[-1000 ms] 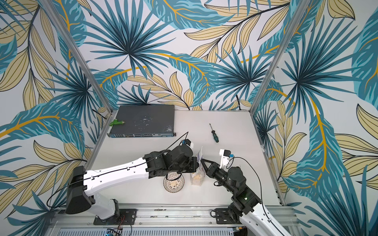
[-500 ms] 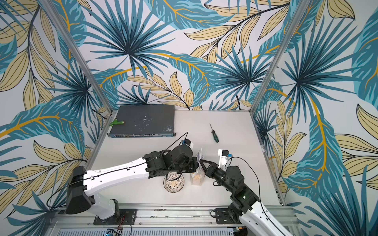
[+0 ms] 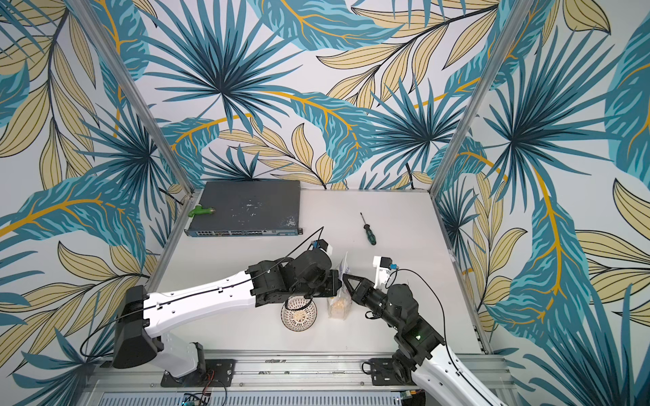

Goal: Pour the oats into the breakfast bowl
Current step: Open the oats bag at the center of the board.

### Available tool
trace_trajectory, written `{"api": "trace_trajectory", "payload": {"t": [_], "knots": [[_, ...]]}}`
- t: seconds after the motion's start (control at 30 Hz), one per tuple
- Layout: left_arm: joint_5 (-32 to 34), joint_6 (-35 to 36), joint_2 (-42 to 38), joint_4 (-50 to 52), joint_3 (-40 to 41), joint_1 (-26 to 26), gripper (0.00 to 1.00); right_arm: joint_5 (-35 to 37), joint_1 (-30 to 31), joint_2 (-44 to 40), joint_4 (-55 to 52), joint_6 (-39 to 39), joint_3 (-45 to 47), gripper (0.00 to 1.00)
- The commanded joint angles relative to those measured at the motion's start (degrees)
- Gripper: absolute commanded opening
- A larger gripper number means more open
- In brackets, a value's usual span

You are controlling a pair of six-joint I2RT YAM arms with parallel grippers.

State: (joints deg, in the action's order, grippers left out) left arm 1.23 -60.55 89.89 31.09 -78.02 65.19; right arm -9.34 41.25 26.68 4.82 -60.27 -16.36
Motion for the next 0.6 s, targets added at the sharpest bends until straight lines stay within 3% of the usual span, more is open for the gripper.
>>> {"api": "trace_trajectory", "payload": {"t": [0.0, 0.43, 0.57], "knots": [[0.6, 0.1, -0.6, 2.7, 1.1, -0.4, 0.00, -1.2, 0.2, 0.3, 2.3, -0.2, 0.3, 0.17], [0.4, 0.1, -0.6, 2.5, 1.3, -0.4, 0.00, -1.8, 0.2, 3.3, 4.8, -0.5, -0.5, 0.17], [0.9, 0.1, -0.8, 2.9, 1.1, -0.3, 0.00, -0.6, 0.2, 3.9, 3.4, -0.1, -1.4, 0.00]]}}
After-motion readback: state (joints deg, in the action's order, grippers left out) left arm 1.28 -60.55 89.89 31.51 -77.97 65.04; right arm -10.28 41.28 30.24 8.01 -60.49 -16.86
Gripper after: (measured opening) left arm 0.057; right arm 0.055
